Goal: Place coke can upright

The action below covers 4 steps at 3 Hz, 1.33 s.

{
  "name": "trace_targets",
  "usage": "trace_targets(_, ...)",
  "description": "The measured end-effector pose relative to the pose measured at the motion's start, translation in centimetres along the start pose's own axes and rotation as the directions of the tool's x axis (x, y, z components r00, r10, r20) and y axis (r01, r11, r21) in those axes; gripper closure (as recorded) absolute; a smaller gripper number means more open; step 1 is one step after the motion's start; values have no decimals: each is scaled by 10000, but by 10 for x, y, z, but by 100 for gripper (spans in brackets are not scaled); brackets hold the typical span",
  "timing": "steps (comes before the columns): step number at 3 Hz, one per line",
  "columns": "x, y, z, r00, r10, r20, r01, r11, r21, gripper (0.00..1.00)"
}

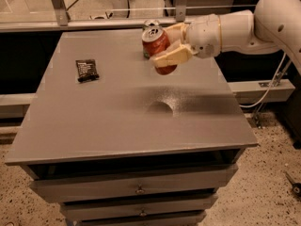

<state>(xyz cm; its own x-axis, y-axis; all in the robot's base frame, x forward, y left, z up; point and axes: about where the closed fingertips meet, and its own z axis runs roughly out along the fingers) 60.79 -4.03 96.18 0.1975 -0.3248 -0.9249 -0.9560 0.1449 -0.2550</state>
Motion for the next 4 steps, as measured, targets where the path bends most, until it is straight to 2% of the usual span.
trace_targets(1,21,11,0,9963,511,684,-493,9984,-281,100)
trace_targets(2,34,19,8,9892,878,1177,-803,9945,-675,84)
trace_targets(4,53,32,13,9755,1325,1757,-1157,9880,-1025,38)
